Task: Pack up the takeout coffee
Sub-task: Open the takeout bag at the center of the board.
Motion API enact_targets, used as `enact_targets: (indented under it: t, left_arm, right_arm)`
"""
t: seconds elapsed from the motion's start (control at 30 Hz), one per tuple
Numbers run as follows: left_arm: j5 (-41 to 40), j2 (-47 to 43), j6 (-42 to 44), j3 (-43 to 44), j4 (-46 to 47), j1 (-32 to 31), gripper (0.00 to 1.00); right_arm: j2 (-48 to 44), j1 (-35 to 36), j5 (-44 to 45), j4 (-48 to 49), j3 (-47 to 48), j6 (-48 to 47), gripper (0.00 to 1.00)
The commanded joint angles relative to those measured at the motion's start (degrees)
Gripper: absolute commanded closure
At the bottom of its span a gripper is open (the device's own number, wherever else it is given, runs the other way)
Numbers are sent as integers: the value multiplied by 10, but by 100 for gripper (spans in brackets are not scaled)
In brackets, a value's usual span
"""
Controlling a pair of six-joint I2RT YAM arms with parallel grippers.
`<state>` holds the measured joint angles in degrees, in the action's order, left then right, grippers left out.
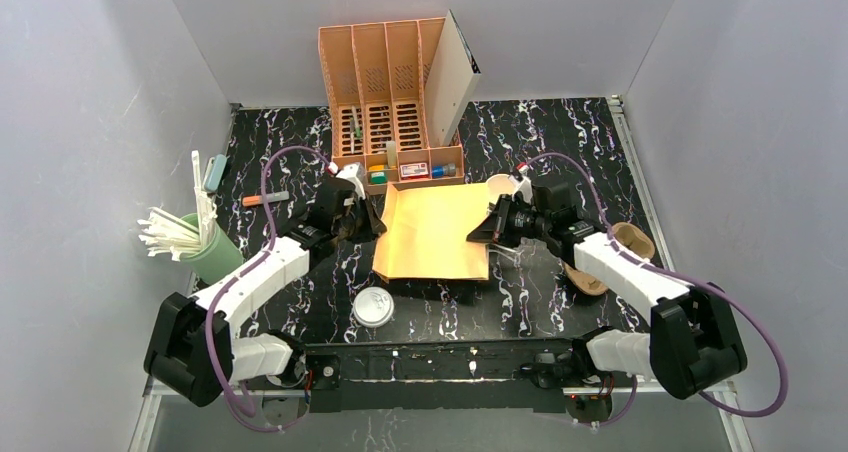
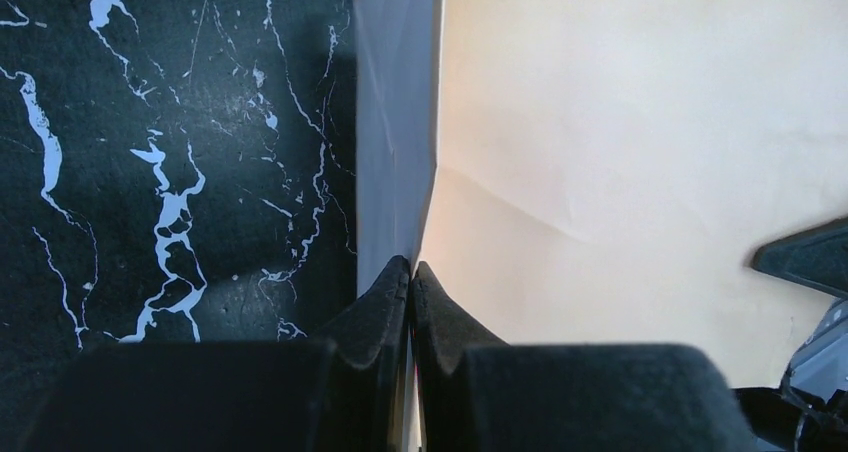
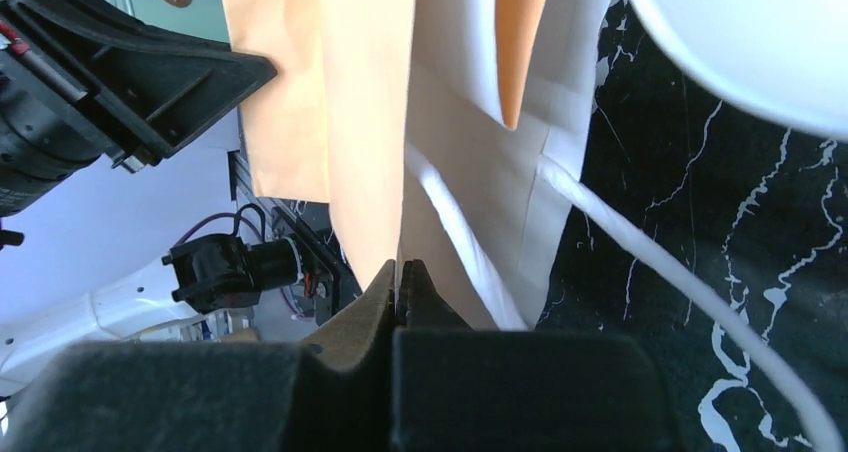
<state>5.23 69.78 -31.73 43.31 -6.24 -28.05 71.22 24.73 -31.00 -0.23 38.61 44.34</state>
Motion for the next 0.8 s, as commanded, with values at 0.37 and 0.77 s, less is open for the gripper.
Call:
enact_targets:
  t: [0.37, 0.77]
  left_arm:
    - [56, 11, -67, -120, 129, 91, 99]
    - [124, 36, -78, -173, 220, 117, 76]
  right_arm:
    - [-99, -3, 83, -170, 112, -21, 99]
    - [-79, -3, 40, -188, 165, -7, 99]
